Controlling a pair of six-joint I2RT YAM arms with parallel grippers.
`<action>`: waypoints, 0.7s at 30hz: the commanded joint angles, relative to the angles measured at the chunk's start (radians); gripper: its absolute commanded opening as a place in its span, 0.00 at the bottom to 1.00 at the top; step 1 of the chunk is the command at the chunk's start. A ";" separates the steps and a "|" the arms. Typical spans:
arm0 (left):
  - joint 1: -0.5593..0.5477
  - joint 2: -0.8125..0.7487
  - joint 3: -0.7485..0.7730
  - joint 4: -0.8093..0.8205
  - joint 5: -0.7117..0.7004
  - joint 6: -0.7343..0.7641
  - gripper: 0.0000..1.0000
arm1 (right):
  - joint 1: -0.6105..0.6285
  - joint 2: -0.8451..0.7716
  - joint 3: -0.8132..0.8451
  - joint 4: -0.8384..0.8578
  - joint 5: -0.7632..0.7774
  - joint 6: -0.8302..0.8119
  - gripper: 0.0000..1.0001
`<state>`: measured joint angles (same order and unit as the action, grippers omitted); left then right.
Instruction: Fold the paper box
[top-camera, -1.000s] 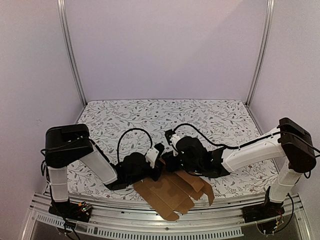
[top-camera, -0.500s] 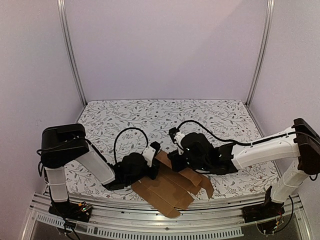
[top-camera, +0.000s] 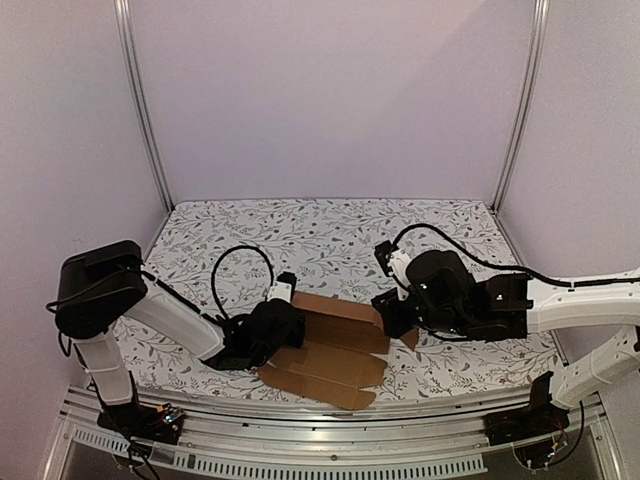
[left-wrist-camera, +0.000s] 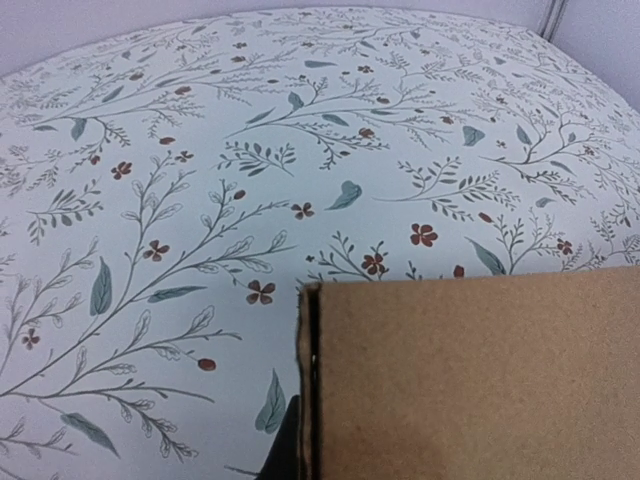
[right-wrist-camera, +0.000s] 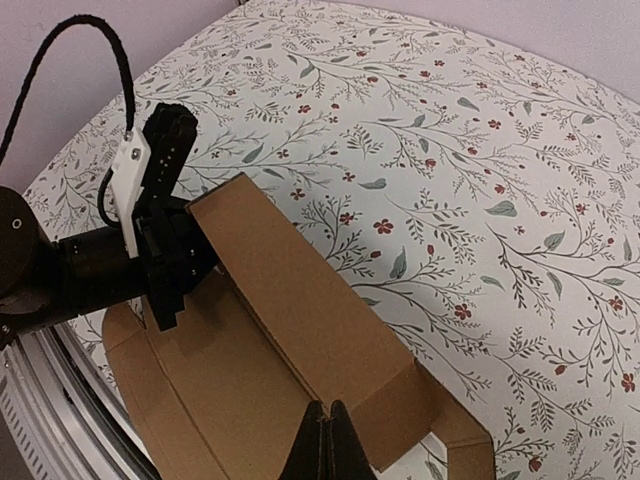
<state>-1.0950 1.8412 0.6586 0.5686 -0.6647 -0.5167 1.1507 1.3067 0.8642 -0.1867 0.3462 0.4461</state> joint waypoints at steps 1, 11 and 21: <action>-0.019 -0.014 0.034 -0.164 -0.041 -0.163 0.00 | -0.030 -0.022 -0.054 -0.079 0.010 -0.005 0.00; -0.048 0.015 0.044 -0.205 -0.102 -0.216 0.00 | -0.094 0.039 -0.063 -0.024 -0.024 0.006 0.00; -0.049 0.013 0.045 -0.213 -0.087 -0.225 0.00 | -0.134 0.130 -0.060 0.078 -0.065 0.014 0.00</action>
<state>-1.1305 1.8393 0.7025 0.4290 -0.7689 -0.7265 1.0260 1.3918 0.8101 -0.1726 0.3092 0.4480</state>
